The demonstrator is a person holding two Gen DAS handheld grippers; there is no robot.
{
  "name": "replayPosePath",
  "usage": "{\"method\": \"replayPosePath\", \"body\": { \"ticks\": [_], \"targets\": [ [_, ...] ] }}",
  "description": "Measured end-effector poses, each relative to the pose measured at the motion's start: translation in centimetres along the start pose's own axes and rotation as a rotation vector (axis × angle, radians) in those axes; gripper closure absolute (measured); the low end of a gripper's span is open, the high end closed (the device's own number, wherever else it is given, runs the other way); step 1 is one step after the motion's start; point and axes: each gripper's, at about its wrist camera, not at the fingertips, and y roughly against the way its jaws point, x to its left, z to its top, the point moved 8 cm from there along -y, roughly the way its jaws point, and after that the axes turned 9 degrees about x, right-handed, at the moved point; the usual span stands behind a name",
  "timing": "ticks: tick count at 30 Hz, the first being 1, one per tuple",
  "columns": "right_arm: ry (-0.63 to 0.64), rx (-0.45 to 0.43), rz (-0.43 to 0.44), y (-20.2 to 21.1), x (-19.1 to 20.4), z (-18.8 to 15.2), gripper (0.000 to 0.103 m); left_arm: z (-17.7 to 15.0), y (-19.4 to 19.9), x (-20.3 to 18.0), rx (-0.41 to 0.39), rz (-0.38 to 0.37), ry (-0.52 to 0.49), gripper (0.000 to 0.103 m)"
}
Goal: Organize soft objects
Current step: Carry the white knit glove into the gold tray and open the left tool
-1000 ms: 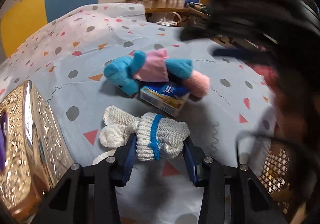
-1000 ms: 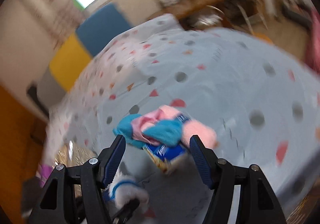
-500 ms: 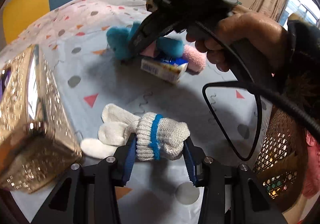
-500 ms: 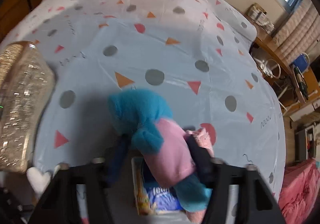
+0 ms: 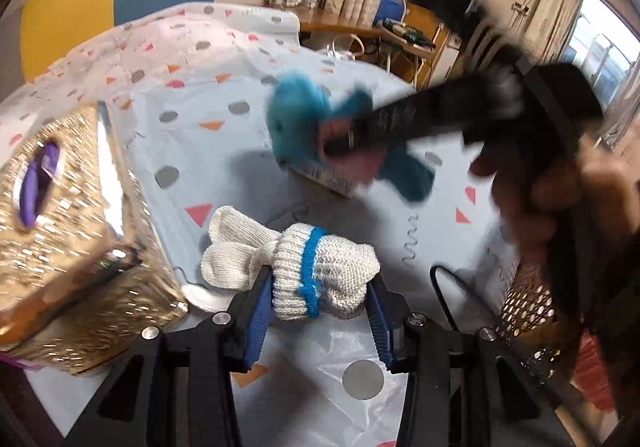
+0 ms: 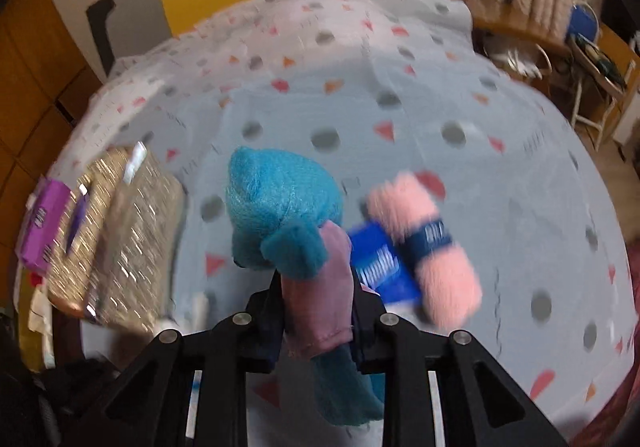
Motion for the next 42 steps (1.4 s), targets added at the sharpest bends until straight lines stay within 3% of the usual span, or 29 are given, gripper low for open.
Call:
{"method": "replayPosePath", "body": {
  "ticks": [2, 5, 10, 14, 18, 22, 30, 36, 42],
  "targets": [
    [-0.083, 0.054, 0.034, -1.1, -0.9, -0.5, 0.077, 0.4, 1.2, 0.0, -0.027, 0.012, -0.008, 0.058],
    [-0.086, 0.057, 0.047, -1.4, -0.5, -0.6, 0.077, 1.1, 3.2, 0.2, -0.068, 0.013, 0.000, 0.058],
    [-0.097, 0.136, 0.082, -4.0, 1.1, -1.9, 0.077, 3.7, 6.3, 1.3, -0.147, 0.015, 0.037, 0.058],
    [-0.028, 0.167, 0.008, -5.4, 2.6, -2.5, 0.077, 7.0, 8.7, 3.2, -0.207, 0.007, 0.086, 0.058],
    [0.000, 0.177, -0.024, -6.0, 3.1, -2.8, 0.077, 10.4, 11.4, 6.3, -0.291, 0.046, 0.143, 0.058],
    [0.003, 0.177, -0.029, -6.2, 3.4, -3.2, 0.076, 10.6, 14.2, 10.7, -0.352, 0.090, 0.236, 0.058],
    [0.027, 0.172, -0.062, -6.9, 4.4, -3.4, 0.075, 4.7, 19.1, 21.2, -0.401, 0.209, 0.462, 0.058],
    [0.035, 0.174, -0.067, -7.1, 4.9, -3.7, 0.074, -2.3, 20.9, 25.7, -0.389, 0.276, 0.570, 0.058],
    [0.054, 0.170, -0.088, -7.5, 5.1, -4.0, 0.074, -9.0, 22.6, 28.7, -0.387, 0.291, 0.690, 0.058]
  ]
}}
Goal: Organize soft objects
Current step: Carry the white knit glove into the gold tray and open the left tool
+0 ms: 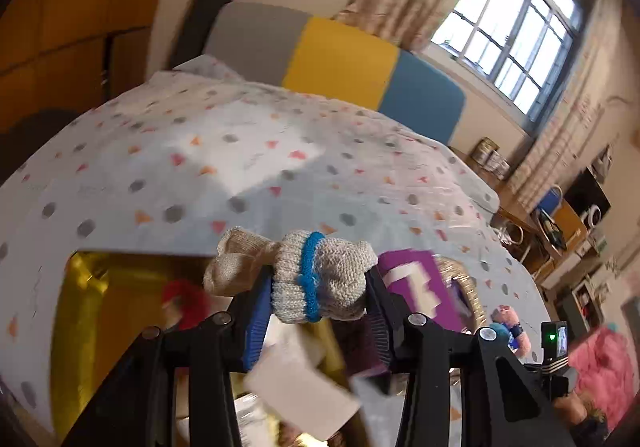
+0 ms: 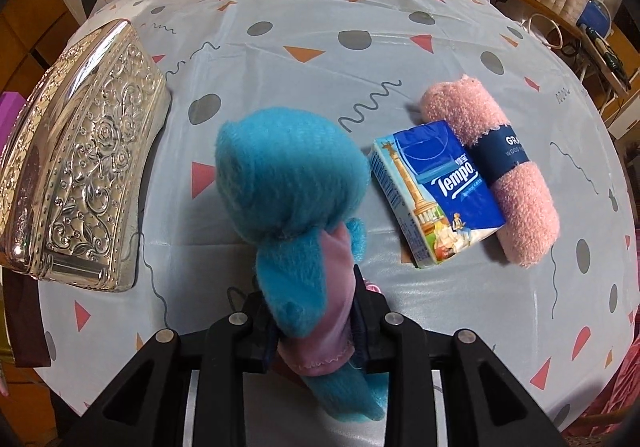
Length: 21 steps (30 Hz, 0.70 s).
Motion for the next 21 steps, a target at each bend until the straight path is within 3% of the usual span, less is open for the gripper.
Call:
{"method": "replayPosePath", "body": {
  "ticks": [6, 11, 21],
  "targets": [
    [0.013, -0.004, -0.016, -0.3, 0.6, -0.2, 0.074, -2.2, 1.8, 4.8, -0.002, 0.017, 0.098, 0.058],
    [0.026, -0.007, -0.034, -0.4, 1.2, -0.5, 0.074, -3.8, 2.5, 8.8, 0.004, 0.078, 0.166, 0.058],
    [0.046, -0.011, -0.054, -0.5, 1.8, -0.9, 0.073, -5.0, 0.7, 13.0, 0.059, 0.155, 0.237, 0.056]
  ]
}}
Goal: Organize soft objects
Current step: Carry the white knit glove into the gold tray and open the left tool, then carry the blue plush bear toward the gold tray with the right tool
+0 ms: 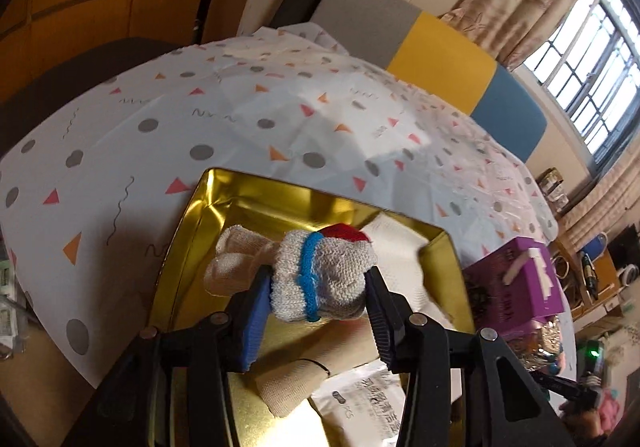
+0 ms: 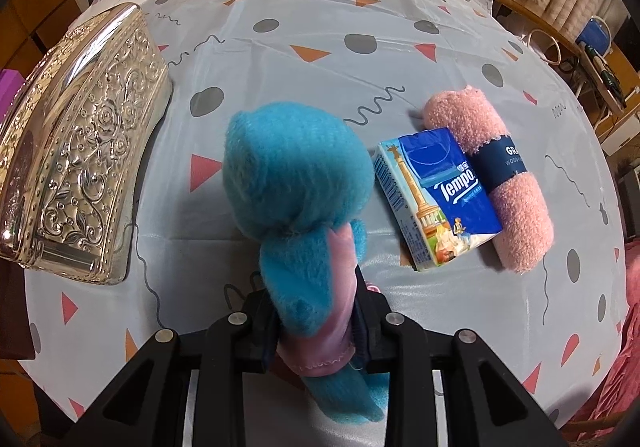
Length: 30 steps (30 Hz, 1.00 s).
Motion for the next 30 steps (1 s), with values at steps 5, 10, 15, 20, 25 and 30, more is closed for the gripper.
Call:
{"method": "replayPosePath", "body": {
  "ticks": [5, 10, 15, 20, 25, 30],
  "targets": [
    [0.009, -0.009, -0.021, -0.1, 0.4, -0.2, 0.073, -0.2, -1.2, 0.1, 0.016, 0.027, -0.001, 0.040],
    [0.016, -0.015, -0.043, -0.1, 0.9, -0.4, 0.073, -0.1, 0.0, -0.1, -0.040, 0.070, -0.006, 0.028],
    [0.019, -0.016, -0.049, -0.4, 1.5, -0.6, 0.073, -1.3, 2.4, -2.5, -0.114, 0.165, -0.136, 0.020],
    [0.018, -0.021, -0.051, -0.3, 1.8, -0.7, 0.073, -3.4, 3.3, -5.5, -0.132, 0.168, -0.213, 0.008],
    [0.028, -0.034, -0.067, -0.1, 1.9, -1.0, 0.073, -5.0, 3.4, -8.0, -0.128, 0.173, -0.287, 0.001],
    [0.002, -0.044, -0.050, 0.6, 1.6, -1.3, 0.076, -5.9, 3.7, -8.9, -0.134, 0.190, -0.332, 0.001]
  ]
}}
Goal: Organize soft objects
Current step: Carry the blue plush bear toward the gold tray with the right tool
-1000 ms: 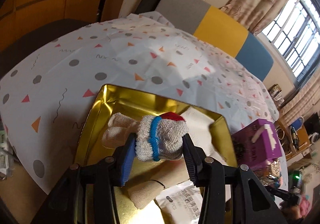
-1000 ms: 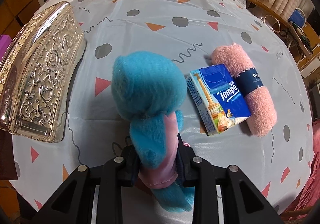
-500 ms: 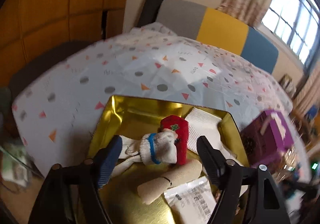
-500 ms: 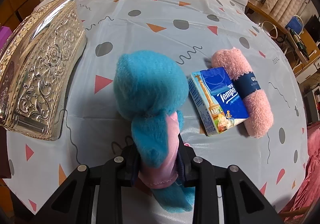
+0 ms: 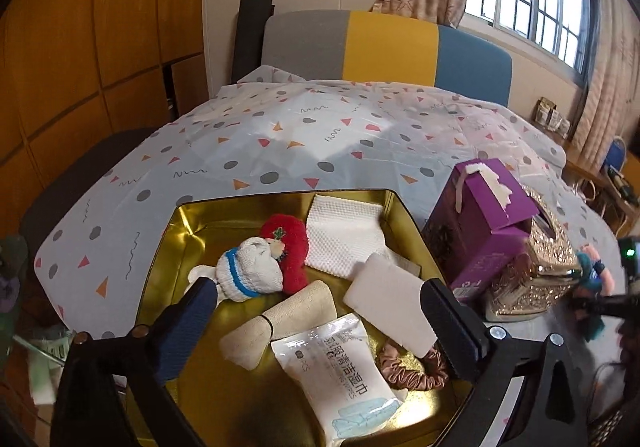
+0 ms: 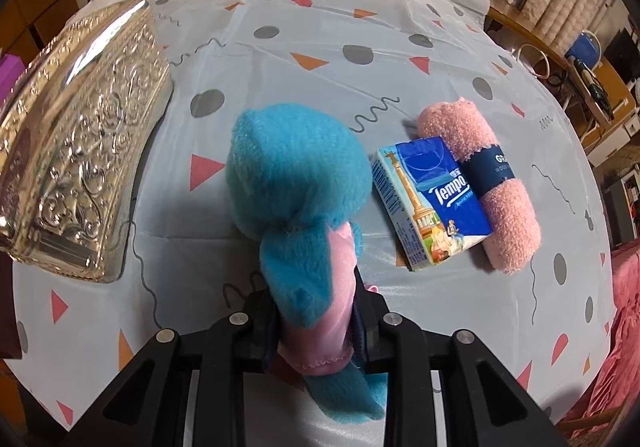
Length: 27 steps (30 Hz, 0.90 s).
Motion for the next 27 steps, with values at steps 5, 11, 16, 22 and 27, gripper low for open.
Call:
{"method": "replayPosePath", "body": {
  "ticks": [5, 11, 16, 22, 27],
  "targets": [
    [-0.035, -0.056, 0.053, 1.7, -0.2, 0.5, 0.077, -0.6, -0.1, -0.3, 0.015, -0.010, -0.008, 0.001],
    [-0.132, -0.153, 0.159, 5.3, -0.6, 2.7, 0.077, -1.0, -0.4, -0.4, 0.033, -0.027, -0.009, 0.001],
    [-0.148, -0.272, 0.241, 10.2, 0.8, 6.0, 0.077, -1.2, -0.5, 0.5, 0.034, -0.013, 0.013, 0.000],
    [0.014, -0.426, 0.370, 17.4, 6.9, 8.7, 0.077, -1.6, -1.0, 2.2, 0.055, -0.009, 0.060, 0.000],
    [0.229, -0.454, 0.476, 20.9, 15.0, 7.0, 0.077, -1.4, -1.1, 5.5, 0.052, 0.020, 0.141, 0.000]
  ]
}}
